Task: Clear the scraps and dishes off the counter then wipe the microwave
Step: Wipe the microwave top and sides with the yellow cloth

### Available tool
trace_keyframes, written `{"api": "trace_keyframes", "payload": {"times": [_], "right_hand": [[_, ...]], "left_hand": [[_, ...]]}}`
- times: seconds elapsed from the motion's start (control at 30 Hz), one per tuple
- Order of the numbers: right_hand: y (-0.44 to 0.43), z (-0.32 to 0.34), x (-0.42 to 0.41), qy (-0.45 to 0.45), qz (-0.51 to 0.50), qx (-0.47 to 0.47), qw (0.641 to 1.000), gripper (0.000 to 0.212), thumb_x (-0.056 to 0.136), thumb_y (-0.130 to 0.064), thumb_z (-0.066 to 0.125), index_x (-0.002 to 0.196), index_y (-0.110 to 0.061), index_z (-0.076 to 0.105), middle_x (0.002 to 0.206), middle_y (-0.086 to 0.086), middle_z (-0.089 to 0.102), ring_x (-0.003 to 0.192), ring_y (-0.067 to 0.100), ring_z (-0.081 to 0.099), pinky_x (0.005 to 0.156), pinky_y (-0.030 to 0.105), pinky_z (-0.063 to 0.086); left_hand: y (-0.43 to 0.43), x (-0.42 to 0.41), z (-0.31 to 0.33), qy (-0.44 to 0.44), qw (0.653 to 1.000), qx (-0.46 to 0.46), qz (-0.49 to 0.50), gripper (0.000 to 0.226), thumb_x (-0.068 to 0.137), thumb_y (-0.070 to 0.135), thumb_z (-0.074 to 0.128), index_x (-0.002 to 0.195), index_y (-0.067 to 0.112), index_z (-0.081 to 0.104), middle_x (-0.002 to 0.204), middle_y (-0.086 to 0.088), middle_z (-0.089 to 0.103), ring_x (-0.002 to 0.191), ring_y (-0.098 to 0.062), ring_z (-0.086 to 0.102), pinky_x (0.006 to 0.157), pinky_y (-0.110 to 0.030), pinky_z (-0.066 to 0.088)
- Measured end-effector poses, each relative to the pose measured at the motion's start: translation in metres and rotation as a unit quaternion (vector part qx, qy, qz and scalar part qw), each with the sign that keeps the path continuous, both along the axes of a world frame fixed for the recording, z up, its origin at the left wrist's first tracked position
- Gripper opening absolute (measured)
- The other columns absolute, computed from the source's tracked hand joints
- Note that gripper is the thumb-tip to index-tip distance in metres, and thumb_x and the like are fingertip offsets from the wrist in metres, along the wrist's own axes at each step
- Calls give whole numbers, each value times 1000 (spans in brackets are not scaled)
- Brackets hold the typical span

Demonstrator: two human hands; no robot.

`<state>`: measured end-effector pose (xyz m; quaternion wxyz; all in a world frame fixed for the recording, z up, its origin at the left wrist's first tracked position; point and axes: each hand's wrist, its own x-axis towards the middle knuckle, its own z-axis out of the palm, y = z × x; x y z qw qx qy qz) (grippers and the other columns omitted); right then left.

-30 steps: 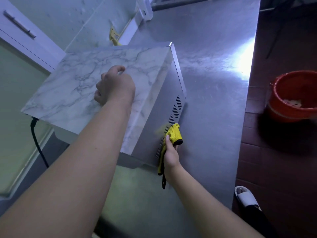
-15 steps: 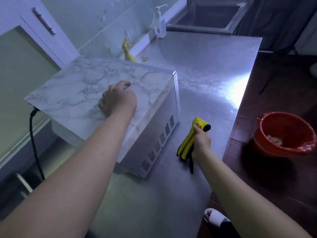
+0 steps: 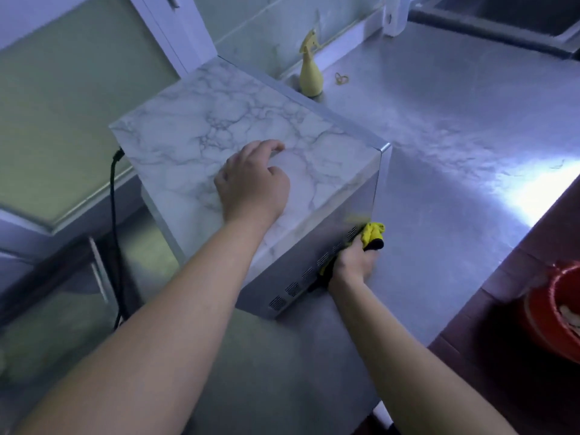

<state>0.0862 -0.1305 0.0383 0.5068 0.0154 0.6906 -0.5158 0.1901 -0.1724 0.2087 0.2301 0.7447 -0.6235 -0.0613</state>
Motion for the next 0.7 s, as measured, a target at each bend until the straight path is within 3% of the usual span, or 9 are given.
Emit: {"api": "trace_keyframes", "payload": {"times": [0.13, 0.23, 0.33, 0.4, 0.53, 0.6, 0.67, 0.7], "right_hand": [[55, -8, 48, -66, 69, 75, 993, 41, 100, -42, 48, 139, -27, 48, 125, 10, 62, 106, 31, 58, 102, 46, 47], [81, -5, 70, -151, 115, 105, 976, 43, 103, -40, 44, 144, -27, 42, 119, 11, 59, 98, 29, 57, 89, 44, 49], [96, 3, 61, -324, 190, 103, 921, 44, 106, -39, 36, 137, -9, 42, 115, 32, 65, 96, 47, 67, 89, 66, 49], [104, 11, 38, -376, 240, 94, 890, 44, 106, -34, 36, 132, -1, 47, 104, 38, 67, 90, 51, 68, 88, 63, 48], [110, 27, -25, -333, 297, 69, 893, 41, 100, -27, 50, 125, 3, 60, 115, 27, 69, 109, 40, 64, 95, 54, 48], [111, 37, -61, -300, 327, 47, 895, 37, 98, -28, 52, 115, 3, 64, 103, 26, 73, 96, 40, 71, 88, 52, 50], [112, 44, -97, -273, 339, 19, 900, 34, 96, -29, 55, 108, 1, 65, 94, 23, 76, 81, 38, 75, 75, 47, 52], [112, 46, -114, -255, 335, 7, 907, 33, 95, -30, 57, 108, -1, 65, 93, 21, 76, 83, 37, 75, 73, 46, 51]], "left_hand": [[2, 0, 2, 5, 1000, 1, 1, 53, 84, 10, 42, 126, 39, 60, 138, 18, 54, 130, -15, 43, 113, -40, 28], [3, 0, 1, 16, 1000, -2, 5, 53, 84, 9, 44, 125, 37, 62, 136, 18, 56, 129, -15, 45, 114, -39, 28], [3, 2, 3, 41, 999, -11, 16, 50, 82, 9, 45, 122, 34, 65, 131, 15, 62, 127, -15, 50, 113, -39, 31], [5, 2, 4, 59, 998, -12, 28, 47, 83, 12, 47, 120, 31, 67, 128, 11, 65, 124, -18, 53, 112, -37, 34], [10, -1, 8, 125, 990, -14, 62, 33, 84, 16, 54, 110, 24, 72, 115, 3, 71, 113, -20, 61, 101, -31, 46], [21, -6, 16, 148, 984, -63, 72, 25, 86, 12, 54, 100, 18, 75, 103, -1, 74, 103, -23, 65, 89, -28, 50], [49, -16, 22, 135, 975, -171, 42, 25, 86, 3, 54, 93, 11, 76, 96, -5, 75, 97, -25, 65, 83, -28, 47], [69, -24, 20, 128, 965, -227, 17, 25, 84, -1, 54, 91, 9, 75, 93, -4, 75, 95, -24, 65, 83, -28, 47]]}}
